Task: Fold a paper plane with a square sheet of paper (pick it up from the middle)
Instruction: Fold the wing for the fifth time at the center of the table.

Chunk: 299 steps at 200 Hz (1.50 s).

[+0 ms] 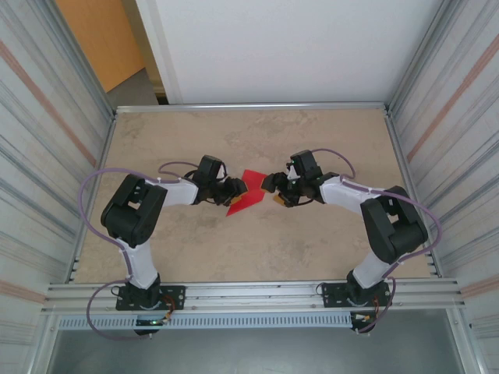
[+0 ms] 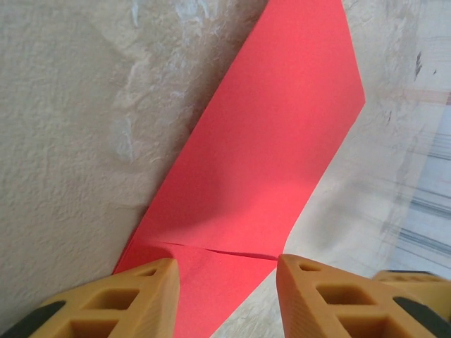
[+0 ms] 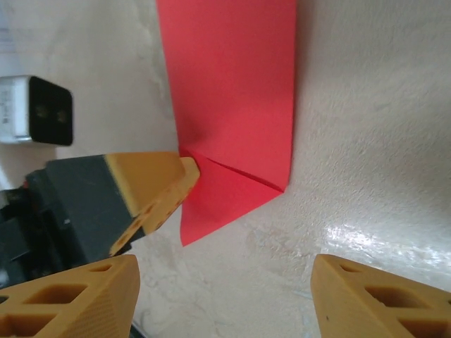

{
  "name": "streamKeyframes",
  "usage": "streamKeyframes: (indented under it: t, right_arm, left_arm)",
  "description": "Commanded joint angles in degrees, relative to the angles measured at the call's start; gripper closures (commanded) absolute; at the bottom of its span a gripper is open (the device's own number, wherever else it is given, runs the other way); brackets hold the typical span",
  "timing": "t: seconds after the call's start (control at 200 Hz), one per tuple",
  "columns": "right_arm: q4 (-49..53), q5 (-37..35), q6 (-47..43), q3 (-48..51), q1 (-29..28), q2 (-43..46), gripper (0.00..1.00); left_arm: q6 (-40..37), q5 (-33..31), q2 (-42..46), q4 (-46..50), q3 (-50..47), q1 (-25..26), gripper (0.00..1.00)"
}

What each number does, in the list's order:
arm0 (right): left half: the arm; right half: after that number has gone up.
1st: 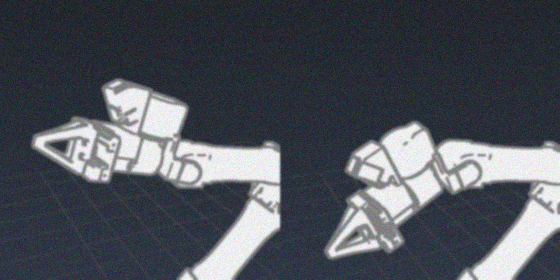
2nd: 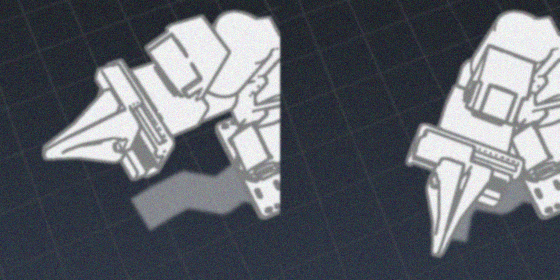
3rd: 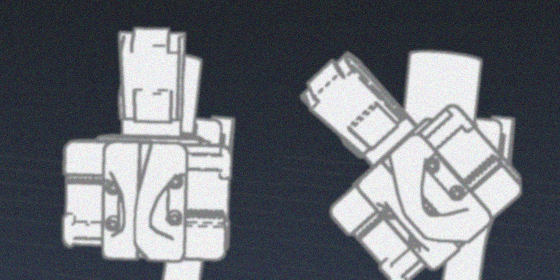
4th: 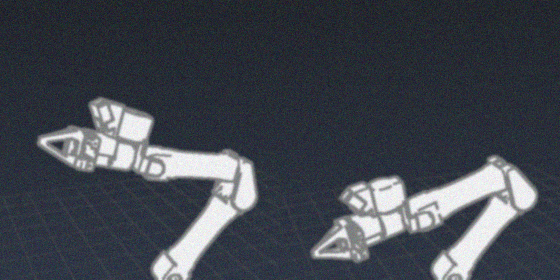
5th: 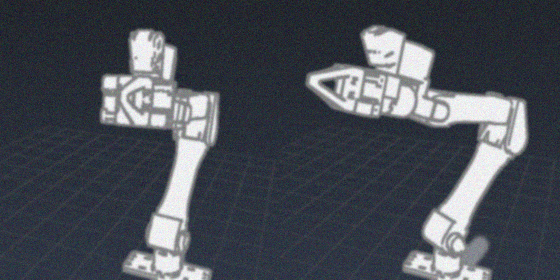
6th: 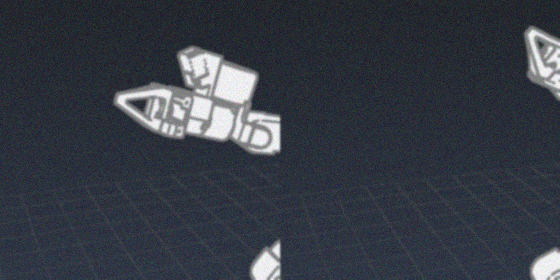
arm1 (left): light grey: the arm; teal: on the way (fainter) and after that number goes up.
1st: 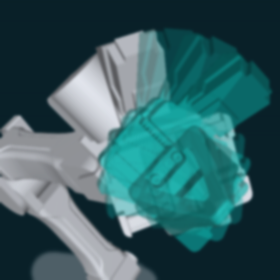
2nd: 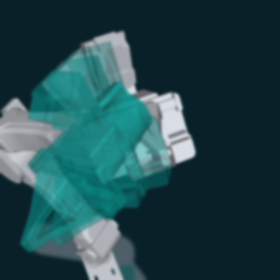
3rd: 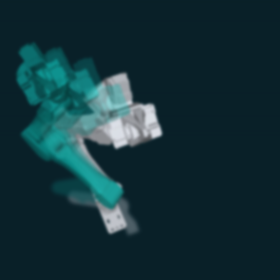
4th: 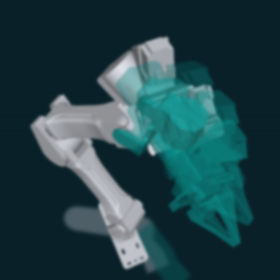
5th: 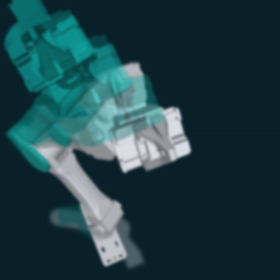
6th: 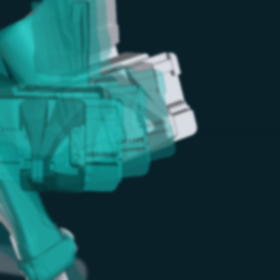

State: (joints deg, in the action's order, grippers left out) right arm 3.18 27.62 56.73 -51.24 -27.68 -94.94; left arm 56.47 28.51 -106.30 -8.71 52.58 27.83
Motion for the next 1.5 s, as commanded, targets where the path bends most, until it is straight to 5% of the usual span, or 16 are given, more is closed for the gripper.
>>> streamKeyframes:
  t: [0.0, 0.421, 1.493]
  right_arm:
    - [-0.96, -0.54, 4.14, -1.37, -1.19, -3.84, 0.38]
    - [-1.88, -1.37, 4.84, -4.04, -3.12, -9.08, 0.61]
    - [-16.77, 3.44, 7.51, -2.87, -0.89, -14.07, 0.71]
  left_arm:
    - [2.62, -0.46, -0.33, 0.8, -1.95, -0.4, 0.59]
    - [6.24, 2.72, -1.46, -3.41, -4.32, -1.76, 0.62]
    - [5.28, 4.45, -1.4, -2.83, -3.23, -2.52, 0.61]
